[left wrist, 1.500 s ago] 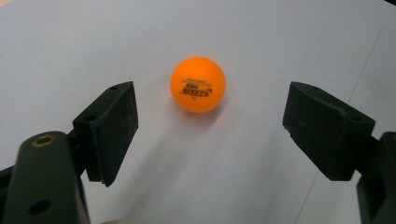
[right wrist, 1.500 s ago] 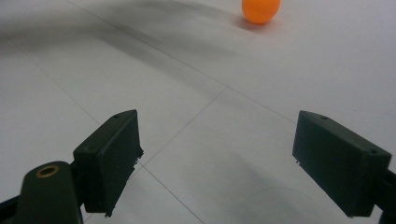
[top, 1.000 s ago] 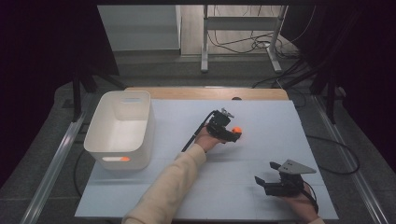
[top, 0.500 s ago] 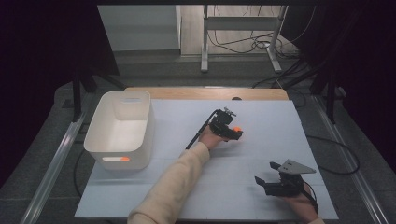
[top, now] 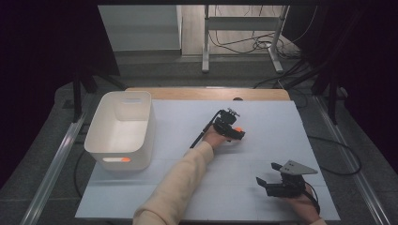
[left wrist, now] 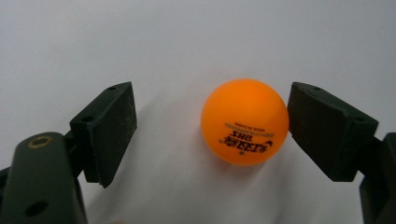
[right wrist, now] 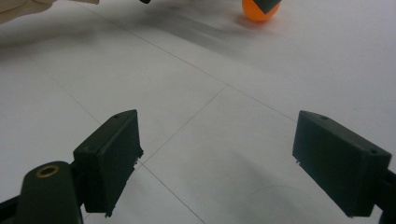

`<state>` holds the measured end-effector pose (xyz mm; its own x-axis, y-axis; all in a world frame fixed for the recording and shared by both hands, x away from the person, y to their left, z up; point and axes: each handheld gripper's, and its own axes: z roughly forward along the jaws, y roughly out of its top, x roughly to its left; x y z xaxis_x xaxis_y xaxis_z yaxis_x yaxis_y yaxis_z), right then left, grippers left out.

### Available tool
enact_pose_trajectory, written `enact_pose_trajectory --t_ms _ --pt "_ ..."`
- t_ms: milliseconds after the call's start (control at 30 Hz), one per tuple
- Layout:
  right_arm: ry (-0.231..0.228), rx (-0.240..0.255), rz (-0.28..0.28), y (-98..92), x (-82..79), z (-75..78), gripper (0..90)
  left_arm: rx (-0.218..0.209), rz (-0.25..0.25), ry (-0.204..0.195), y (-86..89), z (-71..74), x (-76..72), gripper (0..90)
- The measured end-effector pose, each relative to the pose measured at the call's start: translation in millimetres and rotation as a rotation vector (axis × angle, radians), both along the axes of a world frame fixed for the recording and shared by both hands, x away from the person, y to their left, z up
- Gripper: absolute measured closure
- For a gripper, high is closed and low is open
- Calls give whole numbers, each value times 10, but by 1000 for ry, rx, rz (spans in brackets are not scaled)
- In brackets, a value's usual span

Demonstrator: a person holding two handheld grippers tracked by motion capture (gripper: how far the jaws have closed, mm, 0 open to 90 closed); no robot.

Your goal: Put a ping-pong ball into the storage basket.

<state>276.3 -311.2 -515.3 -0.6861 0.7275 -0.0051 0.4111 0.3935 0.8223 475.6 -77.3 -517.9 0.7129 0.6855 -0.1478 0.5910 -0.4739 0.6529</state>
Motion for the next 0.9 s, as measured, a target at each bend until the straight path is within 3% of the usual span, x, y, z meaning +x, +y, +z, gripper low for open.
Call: enact_pose_trajectory --t_ms 300,433,633,900 --pt "2 -1 -2 1 0 -2 156 19 4 7 -71 -14 48 201" --pt "2 0 -3 -4 0 0 156 7 14 26 -53 -28 77 227" --pt "0 2 -4 -8 0 2 156 -15 -23 58 -23 8 64 388" --pt "2 1 -4 -6 -1 1 157 -11 -46 79 -17 66 28 503"
